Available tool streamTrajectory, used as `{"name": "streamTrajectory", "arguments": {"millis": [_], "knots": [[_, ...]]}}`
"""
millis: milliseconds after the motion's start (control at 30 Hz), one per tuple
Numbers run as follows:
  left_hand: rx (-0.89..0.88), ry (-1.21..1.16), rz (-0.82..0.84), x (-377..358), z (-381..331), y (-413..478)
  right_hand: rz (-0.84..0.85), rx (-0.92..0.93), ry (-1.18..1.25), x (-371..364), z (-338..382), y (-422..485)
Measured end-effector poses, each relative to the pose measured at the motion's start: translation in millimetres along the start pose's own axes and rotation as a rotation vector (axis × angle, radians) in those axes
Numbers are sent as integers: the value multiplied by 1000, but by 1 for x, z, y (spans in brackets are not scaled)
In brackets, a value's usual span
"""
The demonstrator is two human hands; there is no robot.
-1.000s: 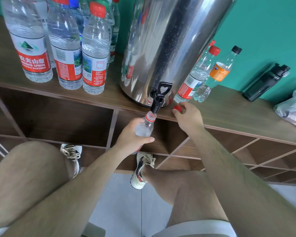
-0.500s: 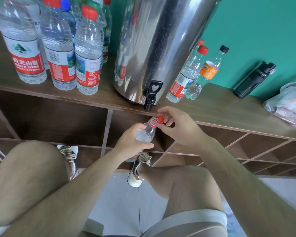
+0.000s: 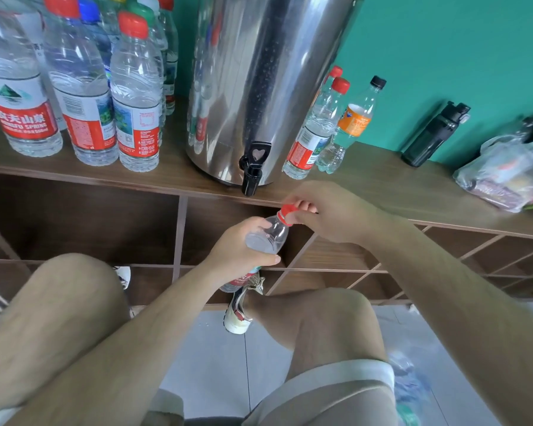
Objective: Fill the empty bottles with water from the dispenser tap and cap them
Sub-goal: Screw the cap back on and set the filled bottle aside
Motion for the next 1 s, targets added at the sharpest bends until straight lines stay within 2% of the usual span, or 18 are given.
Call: {"name": "streamTrajectory", "arguments": {"millis": [133, 167, 300, 433, 533, 600, 700, 767, 833, 867, 933, 1000], "knots": [[-24, -8, -1, 8, -12, -2, -24, 17, -307, -1, 11, 6], [-31, -15, 6, 10, -14, -3, -40, 46, -315, 1, 14, 6], [-28, -68, 26, 17, -21, -3, 53, 64, -12, 19, 19, 7], [-37, -80, 23, 21, -22, -4, 74, 96, -91, 14, 17, 13], [-37, -87, 6, 21, -22, -7, 84, 125, -245, 12, 24, 12], [-29, -90, 11, 22, -24, -10, 43, 243, -371, 13, 34, 10], [-57, -119, 91, 21, -38, -21, -159, 650, -468, 17, 50, -2], [-75, -124, 148, 19, -49, -30, -243, 742, -467, 27, 52, -7], [-71, -126, 140, 20, -61, -35, -309, 662, -458, 40, 53, -7], [-81, -118, 100, 21, -67, -37, -330, 564, -459, 45, 51, -5], [-122, -94, -16, 24, -85, -39, -267, 244, -517, 51, 46, 2], [-164, -109, -115, 29, -104, -40, -239, 43, -539, 61, 43, 3]]}}
Point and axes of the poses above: each hand's wrist, its own y-axis towards the middle knuckle, its own x-axis out of the back of the hand, z = x × y, the point moved 5 cm from there along y, towards the middle knuckle, and after that the axes turned 8 degrees about -z, right-handed, at the moved point
